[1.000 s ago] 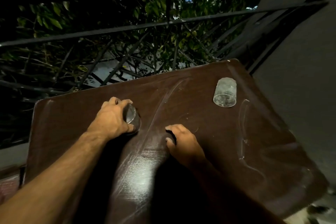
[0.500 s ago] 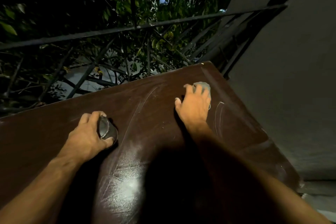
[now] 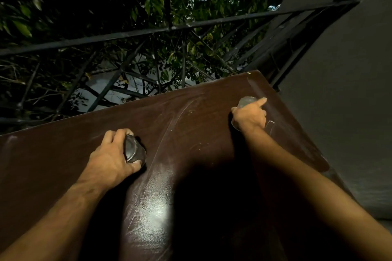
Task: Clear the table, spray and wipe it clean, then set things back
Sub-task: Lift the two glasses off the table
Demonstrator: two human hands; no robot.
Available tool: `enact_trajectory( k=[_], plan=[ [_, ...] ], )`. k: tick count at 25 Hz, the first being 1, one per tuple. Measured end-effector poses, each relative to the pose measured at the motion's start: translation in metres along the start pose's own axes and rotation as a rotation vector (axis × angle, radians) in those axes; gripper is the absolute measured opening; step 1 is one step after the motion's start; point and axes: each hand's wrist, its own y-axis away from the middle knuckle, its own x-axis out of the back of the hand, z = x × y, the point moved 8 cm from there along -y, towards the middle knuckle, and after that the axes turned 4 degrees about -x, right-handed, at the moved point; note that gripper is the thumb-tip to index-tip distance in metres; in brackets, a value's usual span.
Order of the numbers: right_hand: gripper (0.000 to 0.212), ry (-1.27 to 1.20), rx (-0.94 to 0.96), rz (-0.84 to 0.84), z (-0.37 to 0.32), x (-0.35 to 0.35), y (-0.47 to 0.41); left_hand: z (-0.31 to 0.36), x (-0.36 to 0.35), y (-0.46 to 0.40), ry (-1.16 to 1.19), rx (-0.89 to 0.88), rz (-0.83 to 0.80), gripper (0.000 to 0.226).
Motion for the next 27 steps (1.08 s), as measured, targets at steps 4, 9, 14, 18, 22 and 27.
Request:
enact_trajectory(
  k=[4, 9, 14, 18, 22, 27],
  plan=[
    [0.102, -0.372, 0.205, 0.0, 0.005, -0.006, 0.027, 0.0, 0.001, 0.002, -0.008, -0.015, 0.011, 0.081],
    [0.09, -0.687, 0.439, -0.149, 0.01, -0.047, 0.094, 0.001, 0.001, 0.002, 0.013, -0.028, 0.025, 0.082],
    [0.091, -0.641, 0.483, -0.153, 0.026, -0.065, 0.113, 0.003, 0.002, 0.003, 0.018, -0.035, 0.042, 0.082],
    [0.107, -0.627, 0.463, -0.241, 0.027, -0.068, 0.115, 0.002, 0.001, 0.003, 0.019, -0.048, 0.03, 0.083],
    [0.087, -0.631, 0.449, -0.305, 0.027, -0.066, 0.115, -0.015, 0.0, 0.02, 0.525, 0.078, 0.192, 0.123],
    [0.077, -0.631, 0.492, -0.303, 0.028, -0.066, 0.129, -0.029, -0.021, 0.04, 0.705, 0.271, 0.408, 0.1]
  ],
)
